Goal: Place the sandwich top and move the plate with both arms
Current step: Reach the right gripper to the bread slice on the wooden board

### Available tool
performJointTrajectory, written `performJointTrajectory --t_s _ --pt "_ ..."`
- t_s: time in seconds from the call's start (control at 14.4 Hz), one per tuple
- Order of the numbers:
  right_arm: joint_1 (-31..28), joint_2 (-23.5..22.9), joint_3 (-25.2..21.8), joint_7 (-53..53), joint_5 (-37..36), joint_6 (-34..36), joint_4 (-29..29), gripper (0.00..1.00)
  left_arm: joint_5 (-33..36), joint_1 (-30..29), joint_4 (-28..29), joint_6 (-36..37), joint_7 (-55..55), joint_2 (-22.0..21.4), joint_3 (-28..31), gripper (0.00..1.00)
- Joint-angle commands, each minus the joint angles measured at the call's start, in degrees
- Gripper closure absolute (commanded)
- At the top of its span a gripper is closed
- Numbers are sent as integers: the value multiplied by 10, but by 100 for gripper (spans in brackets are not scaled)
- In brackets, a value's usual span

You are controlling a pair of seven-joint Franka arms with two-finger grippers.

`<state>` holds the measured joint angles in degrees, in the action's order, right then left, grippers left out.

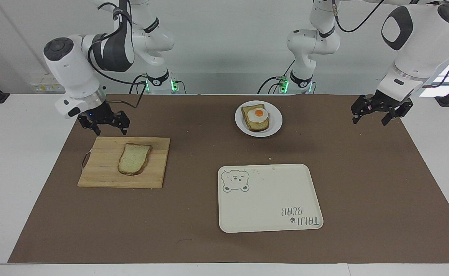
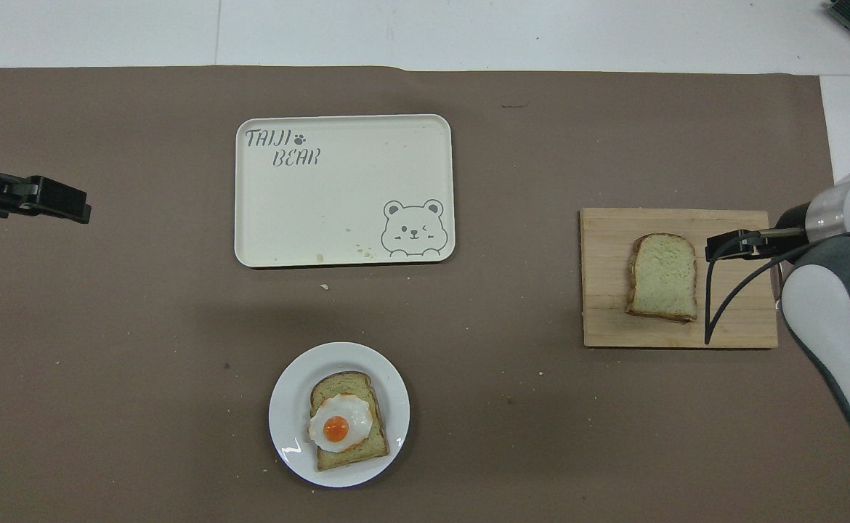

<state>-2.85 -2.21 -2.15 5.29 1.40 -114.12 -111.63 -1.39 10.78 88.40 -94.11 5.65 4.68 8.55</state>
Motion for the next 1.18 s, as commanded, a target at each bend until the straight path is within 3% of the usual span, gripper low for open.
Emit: performJointTrajectory --t_s 0.0,0.35,0.69,0.9,1.11 --pt "-18 -13 4 22 18 -50 -33 0 10 -2 -2 8 5 -2 0 0" --pt "-32 -36 4 29 59 -130 -96 0 10 -1 -2 8 5 -2 -1 0" --pt "-34 -78 4 65 98 -206 -122 0 10 -2 -2 8 5 -2 -1 0" --pt "-34 -83 5 77 109 -211 -122 0 10 -2 -2 8 5 -2 0 0" --pt "-34 -83 4 89 109 -211 -122 56 10 -2 -2 8 5 -2 0 0"
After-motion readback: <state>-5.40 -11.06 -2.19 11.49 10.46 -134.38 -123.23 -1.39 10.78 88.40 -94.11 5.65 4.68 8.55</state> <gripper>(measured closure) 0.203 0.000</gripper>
